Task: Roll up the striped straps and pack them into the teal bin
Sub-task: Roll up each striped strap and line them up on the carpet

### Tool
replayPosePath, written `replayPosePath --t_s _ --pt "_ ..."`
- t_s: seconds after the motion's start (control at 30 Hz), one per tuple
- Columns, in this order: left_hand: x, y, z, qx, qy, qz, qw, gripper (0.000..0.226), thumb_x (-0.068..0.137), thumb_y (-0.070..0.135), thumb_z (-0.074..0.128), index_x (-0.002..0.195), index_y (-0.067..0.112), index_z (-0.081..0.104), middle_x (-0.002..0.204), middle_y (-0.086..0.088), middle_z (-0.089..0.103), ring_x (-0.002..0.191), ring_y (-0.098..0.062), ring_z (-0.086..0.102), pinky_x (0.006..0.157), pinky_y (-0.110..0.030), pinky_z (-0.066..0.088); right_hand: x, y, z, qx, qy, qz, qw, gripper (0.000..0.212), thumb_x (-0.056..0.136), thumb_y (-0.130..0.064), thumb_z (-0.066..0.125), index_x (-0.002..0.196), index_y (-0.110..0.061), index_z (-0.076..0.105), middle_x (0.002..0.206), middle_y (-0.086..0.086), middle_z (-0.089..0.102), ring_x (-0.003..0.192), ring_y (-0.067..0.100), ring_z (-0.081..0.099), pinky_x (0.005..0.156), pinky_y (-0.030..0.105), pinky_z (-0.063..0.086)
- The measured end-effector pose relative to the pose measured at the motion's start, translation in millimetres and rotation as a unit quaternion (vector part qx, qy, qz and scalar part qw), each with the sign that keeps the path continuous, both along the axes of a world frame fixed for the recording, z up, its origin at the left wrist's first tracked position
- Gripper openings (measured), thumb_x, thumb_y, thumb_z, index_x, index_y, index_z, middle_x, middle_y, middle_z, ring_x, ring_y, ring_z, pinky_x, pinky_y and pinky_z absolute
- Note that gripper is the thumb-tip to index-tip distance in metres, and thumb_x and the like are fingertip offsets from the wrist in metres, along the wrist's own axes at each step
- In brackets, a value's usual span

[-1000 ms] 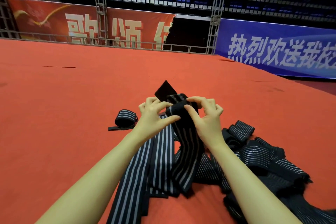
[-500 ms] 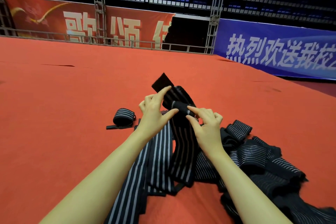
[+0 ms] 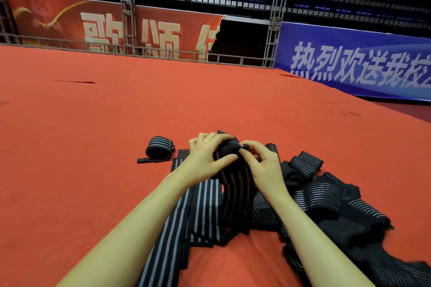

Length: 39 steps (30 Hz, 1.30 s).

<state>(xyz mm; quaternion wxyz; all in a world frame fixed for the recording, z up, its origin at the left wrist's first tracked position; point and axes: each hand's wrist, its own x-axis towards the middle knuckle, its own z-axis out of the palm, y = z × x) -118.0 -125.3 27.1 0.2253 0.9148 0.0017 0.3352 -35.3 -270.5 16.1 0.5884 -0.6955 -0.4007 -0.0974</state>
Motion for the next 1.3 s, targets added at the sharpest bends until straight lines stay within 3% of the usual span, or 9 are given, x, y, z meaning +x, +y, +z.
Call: replayPosePath --t_s 0.13,0.2,0.37,0.47,0.7,0.93,1.07,1.2,1.3 --pt "-7.3 0.7 -8.3 -0.052 -0.064 -0.015 0.996 0.051 0.087 0.043 0.060 0.130 0.040 0.034 0.115 0.024 0.043 0.111 0.004 0.034 0.099 -0.015 0.012 -0.9 2.7 3.8 0.049 0.025 0.032 0.998 0.035 0.092 -0.013 0.062 0.086 -0.048 0.068 0.089 -0.017 0.070 0.090 0.007 0.064 0.083 0.030 0.050" --pt "-7.2 0.6 -7.2 -0.024 -0.125 0.007 0.992 0.039 0.086 0.045 0.058 0.119 0.040 0.039 0.112 0.024 0.049 0.108 0.003 0.038 0.095 -0.020 0.016 -2.4 4.4 11.0 0.069 0.027 0.047 0.996 0.036 0.092 -0.008 0.061 0.086 -0.043 0.069 0.089 -0.016 0.070 0.090 0.006 0.064 0.082 0.022 0.048" --pt "3.8 6.1 -0.9 0.057 -0.234 0.100 0.965 0.021 0.085 0.040 0.057 0.105 0.033 0.054 0.100 0.013 0.066 0.102 -0.017 0.047 0.080 -0.032 0.018 -7.3 10.5 17.3 0.084 0.047 0.060 0.994 0.021 0.093 -0.010 0.060 0.101 -0.028 0.068 0.100 -0.007 0.070 0.100 0.012 0.063 0.084 0.024 0.050" --pt "8.9 13.1 9.1 0.088 -0.252 0.129 0.955 0.023 0.084 0.041 0.059 0.102 0.029 0.065 0.096 0.011 0.067 0.101 -0.018 0.043 0.078 -0.029 0.014 -4.4 8.5 12.7 0.041 0.058 0.034 0.997 0.034 0.091 -0.016 0.064 0.121 -0.028 0.057 0.109 -0.010 0.066 0.106 0.004 0.061 0.092 0.024 0.049" --pt "3.1 32.7 24.3 0.121 -0.257 0.175 0.943 0.027 0.082 0.040 0.061 0.100 0.023 0.071 0.088 0.009 0.068 0.098 -0.019 0.043 0.076 -0.027 0.010 -9.4 4.3 -16.1 -0.058 0.008 0.016 0.998 0.044 0.086 -0.013 0.066 0.113 -0.044 0.049 0.079 -0.016 0.069 0.086 0.006 0.063 0.099 0.056 0.037" --pt "-23.8 20.7 25.1 0.114 -0.255 0.164 0.946 0.028 0.083 0.041 0.061 0.101 0.022 0.071 0.086 0.010 0.068 0.098 -0.017 0.044 0.075 -0.026 0.010 -36.8 6.5 -19.5 -0.139 0.021 -0.005 0.990 0.085 0.085 -0.030 0.071 0.148 -0.037 0.014 0.131 -0.010 0.046 0.115 -0.004 0.037 0.109 0.035 0.017" --pt "-50.1 22.7 27.6 0.118 -0.256 0.185 0.941 0.028 0.083 0.042 0.060 0.102 0.023 0.071 0.087 0.010 0.068 0.098 -0.018 0.043 0.075 -0.026 0.010 -61.8 7.4 -21.3 -0.116 0.021 0.033 0.993 0.072 0.089 -0.016 0.066 0.141 -0.044 0.023 0.097 -0.006 0.065 0.098 -0.007 0.042 0.107 0.033 0.016" --pt "-75.5 24.6 30.0 0.104 -0.218 0.223 0.944 0.031 0.084 0.045 0.057 0.103 0.025 0.071 0.086 0.008 0.068 0.101 -0.028 0.051 0.075 -0.026 0.009 -84.7 5.2 -17.5 -0.059 -0.014 0.041 0.997 0.063 0.087 -0.015 0.066 0.133 -0.047 0.037 0.085 -0.006 0.065 0.103 0.018 0.056 0.106 0.017 0.013" --pt "-90.6 26.1 41.1 0.110 -0.204 0.224 0.947 0.027 0.083 0.040 0.064 0.103 0.024 0.071 0.085 0.006 0.068 0.102 -0.033 0.052 0.074 -0.026 0.008 -97.3 0.3 3.2 -0.043 -0.057 0.070 0.995 0.039 0.084 -0.029 0.066 0.111 -0.055 0.056 0.088 -0.009 0.067 0.098 0.017 0.061 0.103 0.050 0.036"
